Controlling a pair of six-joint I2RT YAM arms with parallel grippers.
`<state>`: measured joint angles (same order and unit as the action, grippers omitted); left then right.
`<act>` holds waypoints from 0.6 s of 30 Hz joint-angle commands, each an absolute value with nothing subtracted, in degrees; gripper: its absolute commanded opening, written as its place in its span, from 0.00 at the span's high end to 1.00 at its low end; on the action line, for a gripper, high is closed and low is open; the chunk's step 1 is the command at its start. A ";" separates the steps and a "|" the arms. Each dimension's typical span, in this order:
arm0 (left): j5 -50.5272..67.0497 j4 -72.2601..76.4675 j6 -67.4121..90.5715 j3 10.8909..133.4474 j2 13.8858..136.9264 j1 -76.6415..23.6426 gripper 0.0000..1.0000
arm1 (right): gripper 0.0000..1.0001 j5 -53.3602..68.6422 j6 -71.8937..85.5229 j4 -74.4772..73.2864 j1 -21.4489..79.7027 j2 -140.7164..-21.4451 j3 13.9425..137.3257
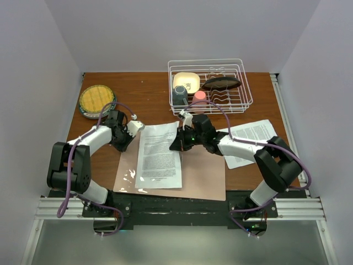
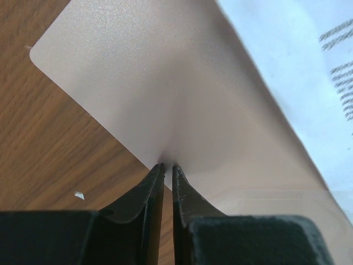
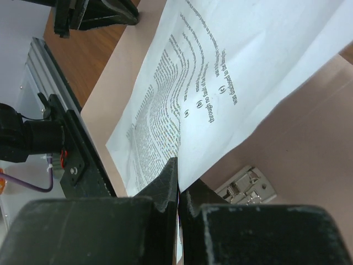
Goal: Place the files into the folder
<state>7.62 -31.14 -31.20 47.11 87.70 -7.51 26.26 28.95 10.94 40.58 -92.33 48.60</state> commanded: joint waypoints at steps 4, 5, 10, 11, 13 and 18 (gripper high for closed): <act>8.61 -32.61 -32.43 45.26 87.71 -7.12 0.85 | 1.00 23.73 30.76 15.64 42.98 -94.30 50.10; 8.61 -32.61 -32.43 45.35 87.71 -7.12 0.86 | 1.00 23.64 30.85 15.91 43.15 -94.57 49.92; 8.70 -32.78 -32.34 45.44 87.80 -7.12 0.87 | 1.00 21.71 30.85 15.73 44.47 -95.01 49.31; 8.79 -32.78 -32.34 45.44 87.89 -7.12 0.87 | 1.00 20.23 30.85 15.56 44.65 -94.75 49.22; 8.70 -32.61 -32.26 45.35 87.63 -7.12 0.87 | 1.00 17.86 32.16 15.47 45.00 -94.49 48.34; 8.70 -32.43 -32.08 45.00 85.96 -7.12 0.89 | 1.00 7.49 39.01 16.52 45.44 -93.78 43.69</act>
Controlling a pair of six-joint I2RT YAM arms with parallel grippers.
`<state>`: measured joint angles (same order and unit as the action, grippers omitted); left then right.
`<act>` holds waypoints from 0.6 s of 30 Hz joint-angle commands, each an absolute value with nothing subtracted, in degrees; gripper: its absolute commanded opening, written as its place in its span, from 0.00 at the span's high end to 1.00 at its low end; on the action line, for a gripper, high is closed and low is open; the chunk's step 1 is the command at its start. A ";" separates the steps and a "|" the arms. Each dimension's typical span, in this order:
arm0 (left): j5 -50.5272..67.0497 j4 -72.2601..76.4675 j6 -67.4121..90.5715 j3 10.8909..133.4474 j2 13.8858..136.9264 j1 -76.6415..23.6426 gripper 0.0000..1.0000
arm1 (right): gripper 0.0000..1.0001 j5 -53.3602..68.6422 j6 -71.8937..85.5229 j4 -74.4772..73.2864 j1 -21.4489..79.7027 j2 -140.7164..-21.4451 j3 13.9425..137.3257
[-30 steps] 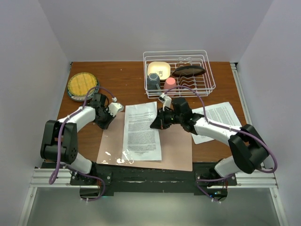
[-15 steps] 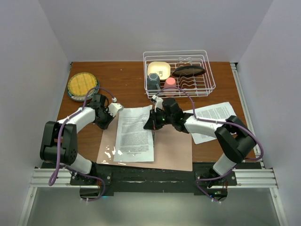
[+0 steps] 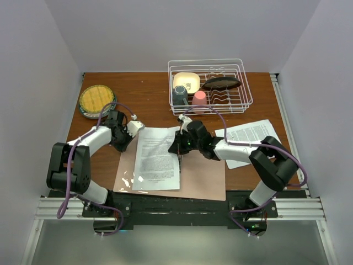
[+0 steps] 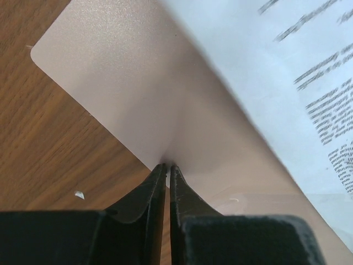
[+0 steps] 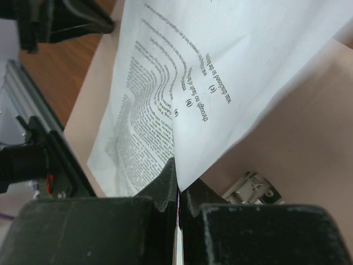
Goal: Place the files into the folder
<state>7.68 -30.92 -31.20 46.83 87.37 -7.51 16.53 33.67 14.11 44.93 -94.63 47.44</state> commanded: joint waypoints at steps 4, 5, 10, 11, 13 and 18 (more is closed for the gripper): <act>8.96 -33.05 -32.08 45.00 85.78 -7.12 0.89 | 1.00 4.48 41.13 16.96 46.58 -94.22 42.80; 8.96 -32.96 -32.08 45.09 85.78 -7.12 0.89 | 1.00 4.22 41.39 16.96 46.67 -94.39 43.06; 8.96 -32.96 -31.99 45.00 85.69 -7.12 0.90 | 1.00 4.57 42.10 16.61 47.63 -97.11 47.01; 8.96 -32.96 -31.99 45.00 85.52 -7.12 0.90 | 1.00 4.92 41.75 16.44 47.55 -97.55 47.80; 9.05 -33.05 -32.08 45.00 85.60 -7.12 0.91 | 1.00 5.54 41.22 15.04 47.90 -99.05 50.78; 9.14 -32.96 -31.90 44.91 85.52 -7.12 0.91 | 1.00 5.28 39.38 12.58 48.08 -101.16 55.01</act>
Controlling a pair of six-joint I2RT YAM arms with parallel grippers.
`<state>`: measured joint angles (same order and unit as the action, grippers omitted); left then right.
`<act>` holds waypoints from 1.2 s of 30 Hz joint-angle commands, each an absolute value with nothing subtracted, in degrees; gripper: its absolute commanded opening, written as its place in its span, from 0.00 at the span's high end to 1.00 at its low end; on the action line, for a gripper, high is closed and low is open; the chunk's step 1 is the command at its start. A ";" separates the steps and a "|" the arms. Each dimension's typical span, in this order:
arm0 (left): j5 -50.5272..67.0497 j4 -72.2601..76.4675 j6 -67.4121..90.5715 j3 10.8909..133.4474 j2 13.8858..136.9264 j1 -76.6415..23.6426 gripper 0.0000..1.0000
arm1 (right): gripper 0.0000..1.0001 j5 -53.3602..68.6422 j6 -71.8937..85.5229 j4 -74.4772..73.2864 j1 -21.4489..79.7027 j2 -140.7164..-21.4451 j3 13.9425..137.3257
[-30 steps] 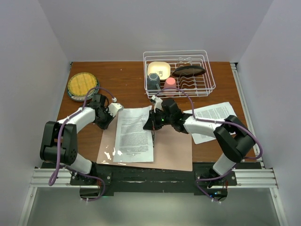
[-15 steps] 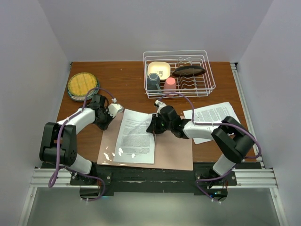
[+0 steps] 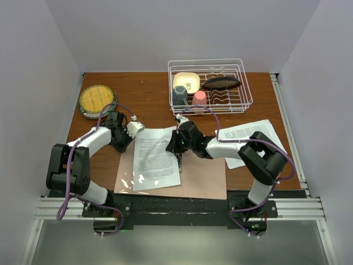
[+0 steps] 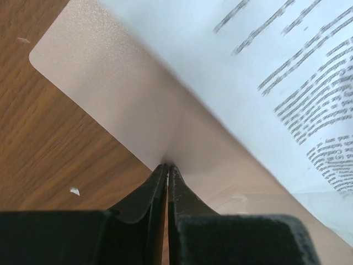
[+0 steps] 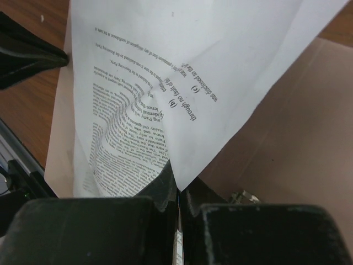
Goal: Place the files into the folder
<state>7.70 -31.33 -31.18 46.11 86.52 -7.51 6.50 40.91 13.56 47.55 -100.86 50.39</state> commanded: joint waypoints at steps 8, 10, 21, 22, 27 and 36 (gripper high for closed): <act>9.23 -33.13 -31.82 44.91 85.87 -7.12 0.92 | 1.00 2.55 37.09 8.79 48.08 -102.83 58.71; 9.32 -33.22 -31.82 44.91 85.69 -7.12 0.92 | 1.00 1.67 36.91 7.82 48.08 -103.36 59.68; 9.58 -33.22 -31.99 44.82 85.78 -7.12 0.93 | 1.00 0.09 45.17 5.28 49.04 -104.06 59.15; 9.58 -33.22 -31.91 44.91 85.78 -7.12 0.93 | 1.00 0.09 45.52 4.75 49.22 -103.98 59.24; 9.67 -33.31 -31.99 44.91 85.87 -7.12 0.94 | 1.00 -0.18 44.65 0.81 50.80 -103.10 61.43; 9.76 -33.40 -32.08 45.00 85.96 -7.12 0.95 | 0.79 2.90 41.57 -1.94 50.80 -98.62 58.63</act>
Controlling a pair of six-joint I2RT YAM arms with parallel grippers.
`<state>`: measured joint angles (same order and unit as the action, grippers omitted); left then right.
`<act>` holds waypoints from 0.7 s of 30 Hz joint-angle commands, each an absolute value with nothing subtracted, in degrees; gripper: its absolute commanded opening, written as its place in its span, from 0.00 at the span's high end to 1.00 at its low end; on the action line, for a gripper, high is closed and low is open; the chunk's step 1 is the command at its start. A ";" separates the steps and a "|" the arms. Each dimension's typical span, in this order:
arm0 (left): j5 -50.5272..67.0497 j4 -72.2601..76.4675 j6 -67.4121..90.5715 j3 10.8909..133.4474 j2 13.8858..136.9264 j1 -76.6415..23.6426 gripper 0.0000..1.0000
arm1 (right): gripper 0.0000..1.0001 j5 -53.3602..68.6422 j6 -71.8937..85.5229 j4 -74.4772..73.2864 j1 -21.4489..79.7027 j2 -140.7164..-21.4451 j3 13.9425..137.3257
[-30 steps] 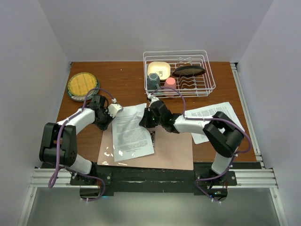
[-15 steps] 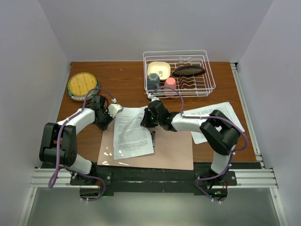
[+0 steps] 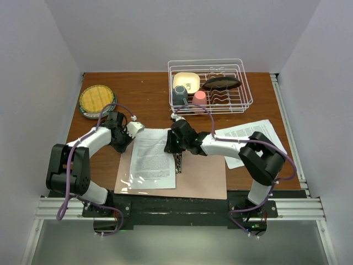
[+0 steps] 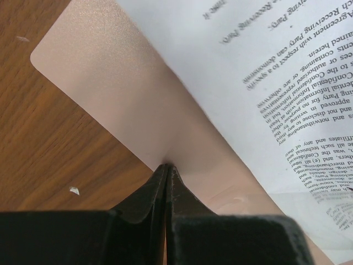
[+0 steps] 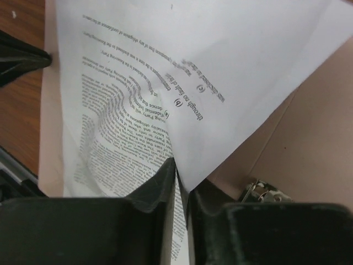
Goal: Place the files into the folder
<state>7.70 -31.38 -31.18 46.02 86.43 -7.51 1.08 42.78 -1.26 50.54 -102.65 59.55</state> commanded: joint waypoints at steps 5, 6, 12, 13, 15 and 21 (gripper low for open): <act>9.67 -33.31 -31.99 44.91 85.87 -7.12 0.95 | 0.75 5.62 43.85 1.76 50.80 -98.00 55.55; 9.58 -33.31 -32.08 44.83 85.78 -7.12 0.95 | 0.75 6.23 44.21 2.11 50.80 -98.09 55.02; 9.58 -33.40 -32.08 45.00 86.04 -7.12 0.95 | 0.65 8.96 45.88 3.78 50.89 -96.95 52.48; 9.58 -33.31 -31.99 45.00 85.96 -7.12 0.95 | 0.62 9.92 45.97 3.87 50.89 -96.77 52.30; 9.58 -33.40 -31.99 45.00 86.13 -7.12 0.95 | 0.53 10.19 46.05 3.69 50.80 -96.07 51.34; 9.58 -33.57 -32.08 45.17 86.40 -7.12 0.96 | 0.69 11.07 48.77 5.45 50.63 -95.10 49.75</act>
